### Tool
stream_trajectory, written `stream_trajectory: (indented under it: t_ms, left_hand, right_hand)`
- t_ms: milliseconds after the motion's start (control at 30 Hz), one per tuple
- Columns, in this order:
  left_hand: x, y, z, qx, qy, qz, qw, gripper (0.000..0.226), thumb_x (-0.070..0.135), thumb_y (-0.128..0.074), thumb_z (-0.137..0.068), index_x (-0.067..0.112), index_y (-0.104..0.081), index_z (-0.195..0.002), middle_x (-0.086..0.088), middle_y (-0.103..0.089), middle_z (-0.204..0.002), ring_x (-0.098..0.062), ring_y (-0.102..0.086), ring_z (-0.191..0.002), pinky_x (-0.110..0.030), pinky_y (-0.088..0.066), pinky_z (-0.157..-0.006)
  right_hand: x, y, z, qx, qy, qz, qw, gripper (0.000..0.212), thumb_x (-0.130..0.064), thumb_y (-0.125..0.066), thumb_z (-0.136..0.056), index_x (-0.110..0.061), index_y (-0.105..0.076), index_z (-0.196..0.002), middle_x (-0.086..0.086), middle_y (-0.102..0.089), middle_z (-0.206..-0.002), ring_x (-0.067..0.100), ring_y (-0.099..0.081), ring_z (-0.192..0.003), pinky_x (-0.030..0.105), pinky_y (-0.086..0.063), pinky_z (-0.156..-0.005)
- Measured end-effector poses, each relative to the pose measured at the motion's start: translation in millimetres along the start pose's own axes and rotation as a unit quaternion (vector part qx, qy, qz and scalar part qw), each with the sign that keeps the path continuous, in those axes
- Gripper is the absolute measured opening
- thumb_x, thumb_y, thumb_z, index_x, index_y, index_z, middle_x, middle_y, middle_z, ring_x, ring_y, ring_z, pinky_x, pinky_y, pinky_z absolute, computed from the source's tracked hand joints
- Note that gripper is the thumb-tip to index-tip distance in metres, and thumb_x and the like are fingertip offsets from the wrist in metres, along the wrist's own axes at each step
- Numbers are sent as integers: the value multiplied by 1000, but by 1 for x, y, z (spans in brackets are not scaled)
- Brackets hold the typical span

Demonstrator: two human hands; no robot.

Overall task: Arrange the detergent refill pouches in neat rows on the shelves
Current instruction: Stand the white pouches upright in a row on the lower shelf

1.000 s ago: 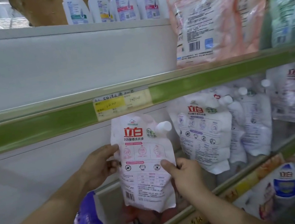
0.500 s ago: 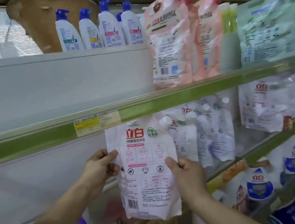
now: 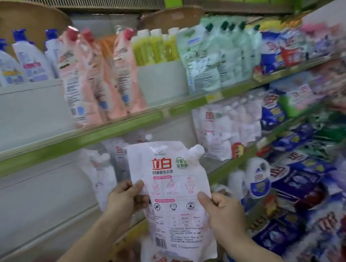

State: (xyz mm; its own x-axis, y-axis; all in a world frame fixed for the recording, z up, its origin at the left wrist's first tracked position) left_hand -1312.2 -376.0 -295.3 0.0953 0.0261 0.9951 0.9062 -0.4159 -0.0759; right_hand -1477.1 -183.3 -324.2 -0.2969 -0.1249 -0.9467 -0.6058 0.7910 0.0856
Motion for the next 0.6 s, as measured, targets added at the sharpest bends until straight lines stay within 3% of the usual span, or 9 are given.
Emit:
stream_trajectory:
  t_ms: [67, 167, 267, 333, 467, 600]
  left_hand:
    - [2, -40, -3, -11, -1, 9, 1000, 9, 9, -56, -95, 1, -57, -90, -13, -65, -60, -19, -59, -46, -27, -53, -49]
    - [4, -93, -16, -21, -1, 19, 1000, 14, 8, -55, -96, 4, -57, -83, -10, -67, -56, -18, -60, -47, -29, -52, -52]
    - [3, -133, -36, -21, 2, 19, 1000, 13, 8, -55, -96, 2, -58, -85, -11, -69, -59, -21, -62, -47, -29, -53, -49]
    - [1, -155, -57, -22, 5, 23, 999, 12, 8, -56, -95, 1, -58, -86, -10, -69, -58, -20, -63, -47, -28, -53, -46]
    - [-9, -191, -116, -39, 22, 10, 999, 13, 12, -57, -95, 4, -59, -85, -9, -72, -63, -23, -64, -56, -31, -53, -53]
    - [-21, -214, -188, -46, 26, -6, 999, 12, 14, -58, -95, 5, -61, -86, -10, -75, -72, -23, -70, -60, -30, -55, -55]
  right_hand:
    - [3, 29, -14, 8, 3, 9, 1000, 51, -34, -63, -89, -11, -43, -47, -5, -52, -43, 12, -46, -44, 27, -34, -46]
    - [8, 66, -36, 45, 9, 23, 999, 55, -34, -63, -89, -15, -33, -47, -2, -38, -43, 16, -36, -44, 27, -25, -47]
    - [15, 87, -62, 53, 2, 27, 998, 52, -34, -63, -89, -13, -39, -48, -1, -43, -41, 15, -38, -44, 26, -27, -46]
    - [21, 96, -83, 60, -8, 27, 998, 51, -36, -62, -89, -11, -43, -48, 2, -50, -43, 13, -40, -43, 26, -30, -46]
    - [36, 102, -135, 82, -15, 41, 996, 57, -38, -62, -89, -15, -34, -45, -2, -43, -44, 15, -37, -44, 26, -28, -47]
    - [57, 89, -195, 87, -34, 58, 994, 57, -39, -61, -89, -16, -38, -42, -6, -42, -39, 13, -38, -44, 25, -29, -46]
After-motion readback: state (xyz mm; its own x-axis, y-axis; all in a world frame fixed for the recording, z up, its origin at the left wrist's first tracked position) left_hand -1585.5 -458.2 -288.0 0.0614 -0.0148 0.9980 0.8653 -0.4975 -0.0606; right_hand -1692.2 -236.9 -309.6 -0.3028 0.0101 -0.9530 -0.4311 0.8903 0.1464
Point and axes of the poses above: each hand's wrist, its own z-axis away from the middle knuckle, its own y-axis out of the back of the hand, x = y × z, the point moved 5 cm from there along -z, towards the middle knuckle
